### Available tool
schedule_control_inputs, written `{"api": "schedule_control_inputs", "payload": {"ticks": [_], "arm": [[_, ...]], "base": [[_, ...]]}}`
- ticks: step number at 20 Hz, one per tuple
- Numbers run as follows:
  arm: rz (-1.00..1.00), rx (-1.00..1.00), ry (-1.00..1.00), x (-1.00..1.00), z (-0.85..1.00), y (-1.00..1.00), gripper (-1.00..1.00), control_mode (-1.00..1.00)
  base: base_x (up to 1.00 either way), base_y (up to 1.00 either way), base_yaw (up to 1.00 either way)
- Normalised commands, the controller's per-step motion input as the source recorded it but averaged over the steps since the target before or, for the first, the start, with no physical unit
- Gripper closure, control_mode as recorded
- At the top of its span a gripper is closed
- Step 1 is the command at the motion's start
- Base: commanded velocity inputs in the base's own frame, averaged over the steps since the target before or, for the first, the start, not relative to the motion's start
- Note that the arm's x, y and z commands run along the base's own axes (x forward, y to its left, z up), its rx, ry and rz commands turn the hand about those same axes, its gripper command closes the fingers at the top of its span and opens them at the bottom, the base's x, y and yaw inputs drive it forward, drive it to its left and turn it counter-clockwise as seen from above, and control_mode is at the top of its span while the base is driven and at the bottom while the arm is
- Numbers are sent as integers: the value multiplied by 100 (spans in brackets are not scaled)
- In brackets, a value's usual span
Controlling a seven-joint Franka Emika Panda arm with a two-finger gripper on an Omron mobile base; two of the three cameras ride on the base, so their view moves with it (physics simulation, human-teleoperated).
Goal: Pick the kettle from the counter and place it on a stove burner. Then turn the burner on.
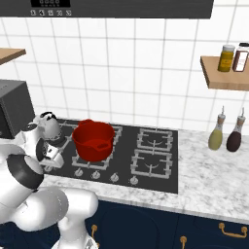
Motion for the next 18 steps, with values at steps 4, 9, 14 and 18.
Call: {"api": "schedule_control_inputs", "payload": {"ticks": [4,9,14,18], "arm": [[0,0,0,8,-22,0,-100,-100],[0,0,0,1,-26,0,-100,-100],[0,0,0,1,-28,0,100,-100],[0,0,0,0,-26,0,100,-100]], "base": [[0,0,0],[0,0,0],[0,0,0],[0,0,0]]}}
